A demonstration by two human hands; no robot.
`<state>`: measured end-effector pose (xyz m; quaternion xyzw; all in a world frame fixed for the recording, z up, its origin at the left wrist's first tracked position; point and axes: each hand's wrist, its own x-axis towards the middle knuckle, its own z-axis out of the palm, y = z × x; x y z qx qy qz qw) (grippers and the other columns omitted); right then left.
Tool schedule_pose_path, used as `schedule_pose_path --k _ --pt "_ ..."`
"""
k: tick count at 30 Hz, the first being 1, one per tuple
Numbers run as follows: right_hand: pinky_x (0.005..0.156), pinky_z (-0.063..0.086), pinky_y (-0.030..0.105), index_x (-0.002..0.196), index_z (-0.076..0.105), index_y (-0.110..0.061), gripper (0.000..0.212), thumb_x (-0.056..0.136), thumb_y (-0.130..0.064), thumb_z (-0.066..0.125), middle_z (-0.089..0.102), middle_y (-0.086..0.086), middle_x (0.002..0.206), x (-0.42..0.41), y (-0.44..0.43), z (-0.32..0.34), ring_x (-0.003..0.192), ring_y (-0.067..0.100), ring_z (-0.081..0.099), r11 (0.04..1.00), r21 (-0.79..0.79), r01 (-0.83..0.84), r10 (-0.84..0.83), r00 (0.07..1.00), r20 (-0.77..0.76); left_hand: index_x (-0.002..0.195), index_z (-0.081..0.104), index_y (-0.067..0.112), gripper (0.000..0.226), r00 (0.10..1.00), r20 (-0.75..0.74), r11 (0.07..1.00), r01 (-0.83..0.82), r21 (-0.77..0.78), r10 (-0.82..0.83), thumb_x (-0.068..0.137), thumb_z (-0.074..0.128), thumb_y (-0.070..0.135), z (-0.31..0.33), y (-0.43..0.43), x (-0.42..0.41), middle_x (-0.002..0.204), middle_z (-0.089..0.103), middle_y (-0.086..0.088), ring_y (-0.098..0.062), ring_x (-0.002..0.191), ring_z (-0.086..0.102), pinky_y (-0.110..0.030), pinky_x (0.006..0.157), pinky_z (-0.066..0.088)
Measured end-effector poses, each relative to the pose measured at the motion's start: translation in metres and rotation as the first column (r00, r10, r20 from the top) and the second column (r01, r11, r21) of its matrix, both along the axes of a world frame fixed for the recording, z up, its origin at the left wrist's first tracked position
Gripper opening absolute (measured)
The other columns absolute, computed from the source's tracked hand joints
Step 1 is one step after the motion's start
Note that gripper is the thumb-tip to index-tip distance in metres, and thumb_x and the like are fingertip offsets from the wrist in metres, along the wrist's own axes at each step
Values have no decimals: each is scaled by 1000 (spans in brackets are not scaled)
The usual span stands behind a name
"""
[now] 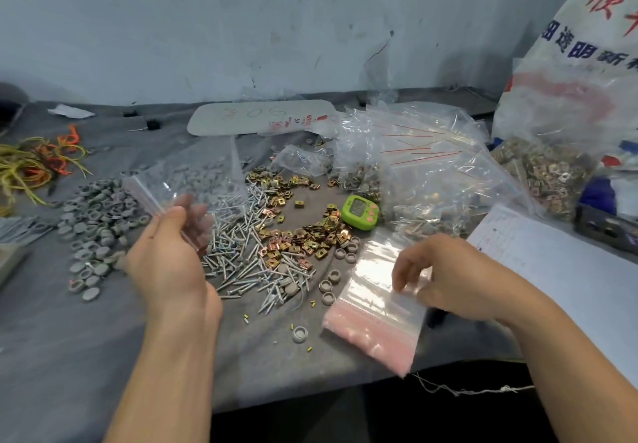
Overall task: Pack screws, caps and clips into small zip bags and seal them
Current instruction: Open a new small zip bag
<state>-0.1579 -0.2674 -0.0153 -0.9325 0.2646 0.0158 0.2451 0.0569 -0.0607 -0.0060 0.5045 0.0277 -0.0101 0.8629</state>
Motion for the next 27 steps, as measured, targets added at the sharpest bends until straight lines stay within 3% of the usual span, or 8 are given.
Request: schedule_pose_path --k 4,7,10,12,16,20,24,27 --pt "76 55 24 73 77 -36 59 70 15 46 75 -28 81 -3 -1 9 87 -11 69 996 44 75 -76 997 27 92 77 15 24 1000 24 998 17 65 -18 101 55 12 -6 -5 -3 65 69 6 -3 58 58 -15 58 43" --pt "64 51 21 62 75 -34 53 71 12 51 71 -24 66 4 -6 11 71 -2 68 932 -19 363 -348 906 242 86 80 20 29 998 56 993 14 116 -21 98 56 11 -8 -5 -6 63 59 11 0 53 45 -18 57 35" --pt "66 51 21 62 75 -32 48 74 10 55 71 -20 64 15 -3 11 72 1 68 886 -9 464 -425 818 388 83 78 23 34 995 62 983 66 174 -78 98 54 4 -11 -2 -3 63 56 13 1 49 39 -16 52 31" --pt "70 54 19 65 75 -33 47 78 9 60 73 -21 68 24 6 10 74 -3 69 919 52 391 -381 849 365 87 77 23 32 989 63 969 118 217 -135 97 57 -1 -11 0 0 72 64 10 1 53 42 -13 52 34" --pt "60 48 3 71 76 -37 39 88 -3 70 73 -27 74 52 34 6 72 -10 68 967 187 173 -243 850 467 85 78 20 27 953 58 889 255 381 -298 85 72 -6 -12 0 -2 76 77 11 1 65 65 -10 60 50" --pt "71 61 23 78 81 -32 27 88 -8 72 76 -17 74 86 64 3 71 0 72 952 303 39 -211 801 560 73 79 33 18 961 144 719 73 692 -237 74 90 18 -19 1 -7 68 75 15 -3 66 71 -30 71 61" --pt "77 63 46 78 81 -26 17 86 -16 71 76 -6 71 118 88 -3 68 15 71 895 445 -18 -255 798 545 63 74 41 21 918 222 556 -1 831 -330 74 89 32 -18 -1 -17 60 70 19 -3 62 70 -33 68 59" --pt "74 61 39 81 81 -23 7 82 -26 74 75 -8 69 137 95 -9 68 13 70 886 464 -17 -273 790 549 71 70 57 36 883 217 465 1 886 -416 88 74 25 -18 0 -17 63 70 18 -8 63 69 -31 63 56"
